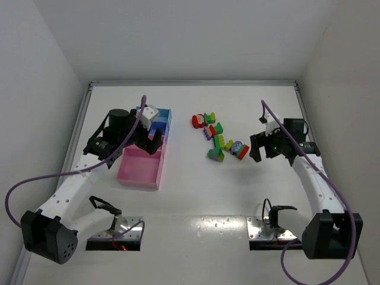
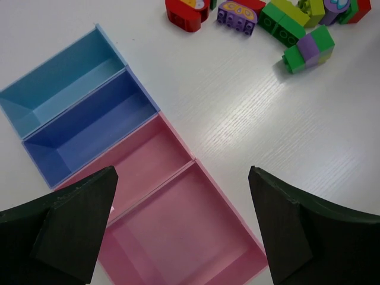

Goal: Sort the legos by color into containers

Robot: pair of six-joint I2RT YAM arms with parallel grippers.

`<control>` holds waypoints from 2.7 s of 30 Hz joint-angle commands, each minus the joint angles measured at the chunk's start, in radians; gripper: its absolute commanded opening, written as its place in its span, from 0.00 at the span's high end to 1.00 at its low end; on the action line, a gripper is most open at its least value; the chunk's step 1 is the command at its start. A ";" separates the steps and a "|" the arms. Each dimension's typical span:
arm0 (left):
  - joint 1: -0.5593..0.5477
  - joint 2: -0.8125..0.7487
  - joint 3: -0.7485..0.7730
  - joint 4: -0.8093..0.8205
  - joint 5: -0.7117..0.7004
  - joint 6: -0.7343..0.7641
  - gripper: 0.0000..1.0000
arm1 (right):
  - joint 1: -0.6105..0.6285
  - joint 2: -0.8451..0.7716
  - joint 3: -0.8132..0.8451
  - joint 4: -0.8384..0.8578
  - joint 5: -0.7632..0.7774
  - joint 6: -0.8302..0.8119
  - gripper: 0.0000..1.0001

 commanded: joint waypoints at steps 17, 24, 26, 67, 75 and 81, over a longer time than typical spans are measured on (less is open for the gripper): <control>-0.011 0.025 0.016 0.016 -0.049 0.038 0.00 | 0.059 0.241 0.025 0.061 -0.046 -0.130 0.00; 0.069 0.094 0.048 -0.015 0.021 0.057 0.00 | 0.081 0.379 0.050 0.138 -0.009 -0.196 0.00; 0.080 0.112 0.057 -0.015 0.046 0.057 0.00 | 0.081 0.411 0.050 0.149 0.005 -0.218 0.00; 0.146 0.213 0.108 -0.024 0.118 0.084 0.00 | 0.167 0.776 0.314 0.054 0.000 -0.415 0.00; 0.155 0.222 0.108 -0.024 0.118 0.093 0.00 | 0.167 0.776 0.302 0.044 0.022 -0.415 0.10; 0.155 0.222 0.108 -0.024 0.118 0.093 0.00 | 0.158 0.717 0.248 0.054 0.022 -0.424 0.13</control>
